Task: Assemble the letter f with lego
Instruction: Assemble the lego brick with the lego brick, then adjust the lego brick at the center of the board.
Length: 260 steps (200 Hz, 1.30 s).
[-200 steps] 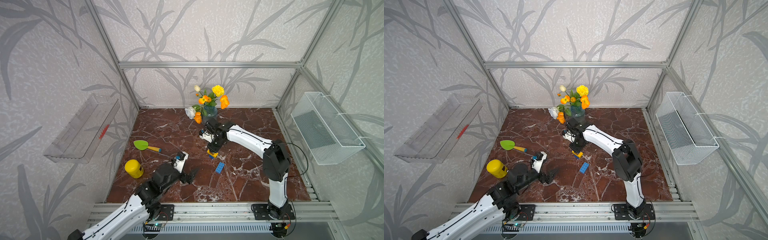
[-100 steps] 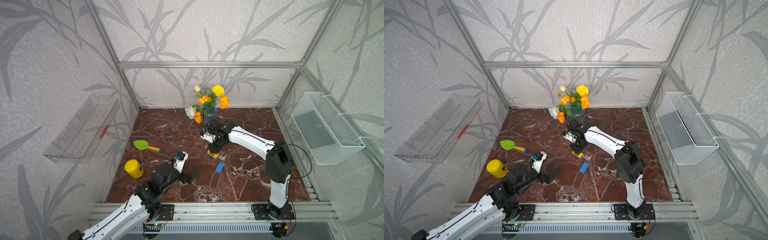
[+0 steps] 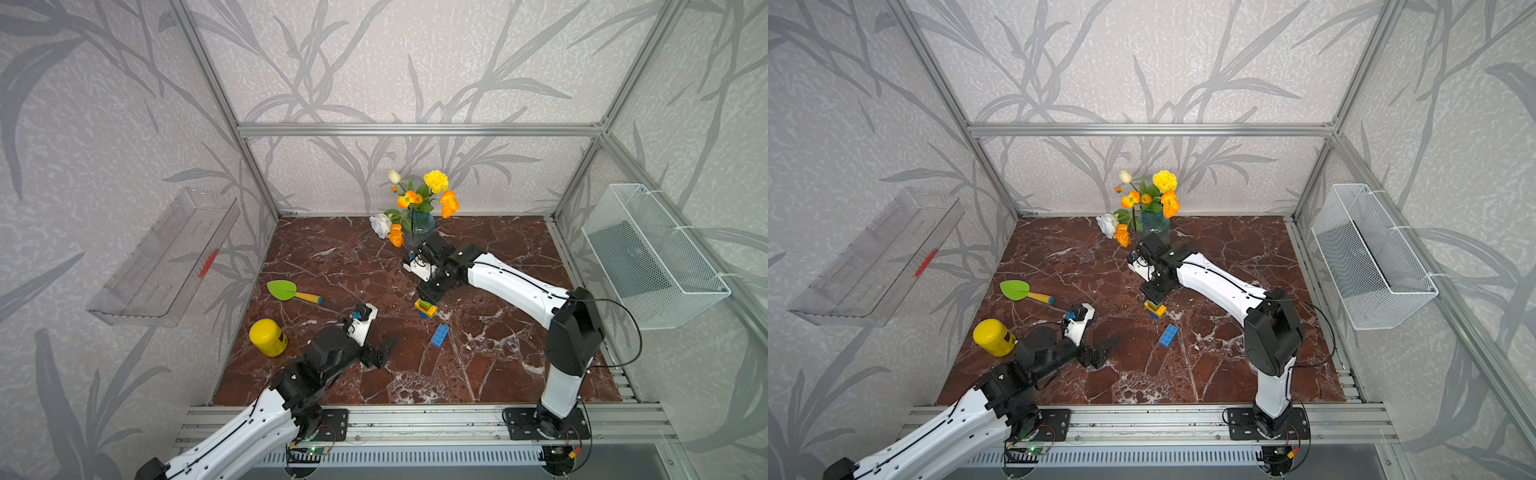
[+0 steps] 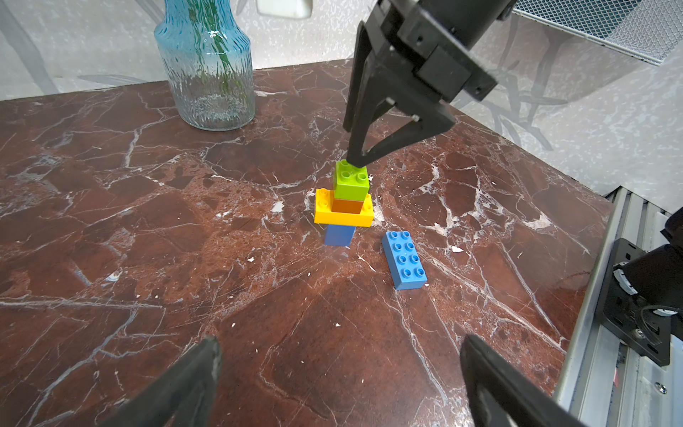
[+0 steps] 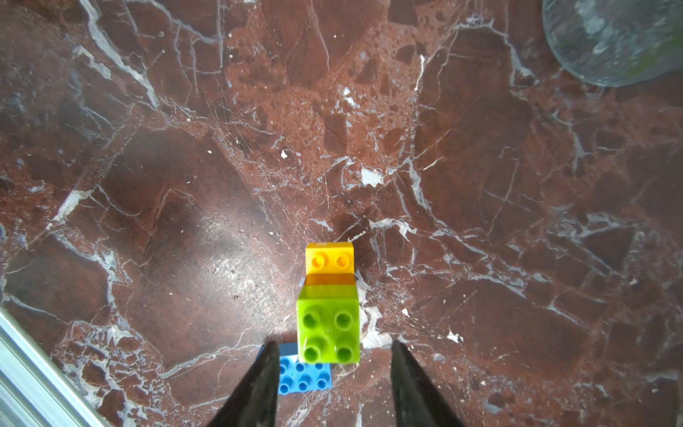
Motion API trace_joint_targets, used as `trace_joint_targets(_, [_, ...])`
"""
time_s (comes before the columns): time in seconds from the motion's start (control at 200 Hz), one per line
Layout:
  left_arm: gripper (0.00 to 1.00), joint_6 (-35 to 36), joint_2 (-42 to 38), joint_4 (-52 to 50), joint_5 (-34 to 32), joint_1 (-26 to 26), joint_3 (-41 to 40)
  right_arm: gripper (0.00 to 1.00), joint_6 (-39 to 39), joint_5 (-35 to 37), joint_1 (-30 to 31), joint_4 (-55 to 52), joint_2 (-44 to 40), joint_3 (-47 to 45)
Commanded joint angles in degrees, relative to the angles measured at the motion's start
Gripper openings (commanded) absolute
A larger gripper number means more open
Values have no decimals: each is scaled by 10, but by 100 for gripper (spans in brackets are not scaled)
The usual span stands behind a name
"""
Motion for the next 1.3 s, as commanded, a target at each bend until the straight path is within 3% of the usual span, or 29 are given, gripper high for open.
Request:
trace_joint_targets(0.0, [99,2,0,15,7,4,0,50,25,22,10,5,-46,-31])
trace_joint_targets(0.235, [99,3,1,16,9,4,0,46,94,53,34,55,-176,-159])
trace_joint_targets(0.4, [99,4,2,17,11,4,-1,33,165,58,62,134,-261,-297])
trace_joint_targets(0.655, [99,5,1,19,14,4,-2,22,252,48,93,281,-301,-468])
trace_joint_targets(0.925, [99,4,1,19,15,4,-2,12,266,32,111,366,-247,-495])
trace_joint_targets(1.295, [99,4,9,23,16,4,-2,6,264,29,129,391,-171,-458])
